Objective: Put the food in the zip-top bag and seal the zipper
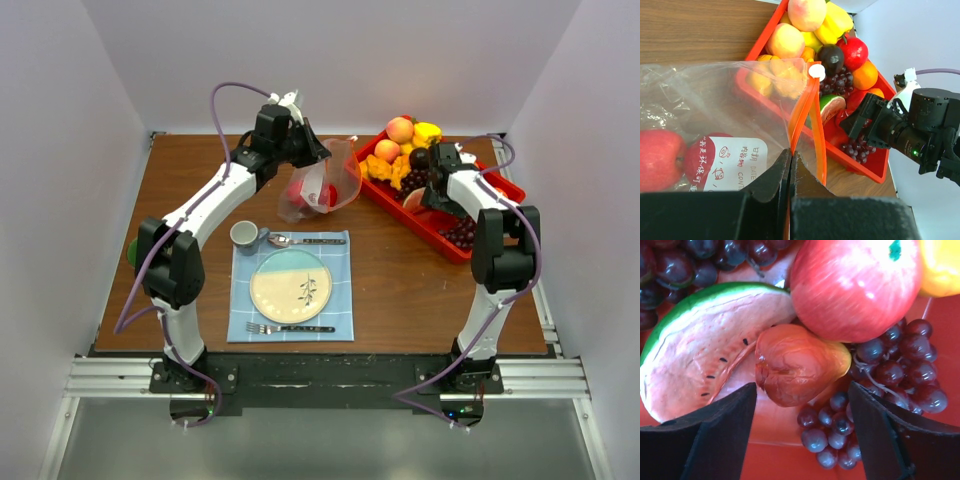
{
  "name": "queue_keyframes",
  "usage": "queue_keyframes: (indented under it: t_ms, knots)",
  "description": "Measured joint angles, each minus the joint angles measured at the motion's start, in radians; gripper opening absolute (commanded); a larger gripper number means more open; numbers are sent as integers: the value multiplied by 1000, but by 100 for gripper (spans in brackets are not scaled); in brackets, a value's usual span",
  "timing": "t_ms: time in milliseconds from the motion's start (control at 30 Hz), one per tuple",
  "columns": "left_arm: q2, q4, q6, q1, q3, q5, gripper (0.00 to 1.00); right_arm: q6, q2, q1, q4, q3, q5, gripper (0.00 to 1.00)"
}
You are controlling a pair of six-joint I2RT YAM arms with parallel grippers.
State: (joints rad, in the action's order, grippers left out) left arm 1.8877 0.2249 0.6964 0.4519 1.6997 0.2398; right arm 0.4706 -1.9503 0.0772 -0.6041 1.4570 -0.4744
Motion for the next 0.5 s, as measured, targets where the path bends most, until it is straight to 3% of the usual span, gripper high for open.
queue_keyframes:
  t_ms: [133, 300, 333, 433, 500]
  knots:
    - [1, 0, -1, 0, 0, 0, 0, -1, 0, 0, 7, 0, -6, 60]
    - [2, 0, -1, 0, 0, 0, 0, 0, 0, 0, 16, 0, -6, 51]
    - [2, 0, -1, 0, 0, -1, 0, 0, 0, 0, 17, 0, -6, 41]
    - [2, 0, -1, 0, 0, -1, 0, -4, 0, 0, 18, 1, -6, 24]
    - [2, -2, -1, 0, -2, -1, 0, -8, 0, 1, 16, 4, -7, 19]
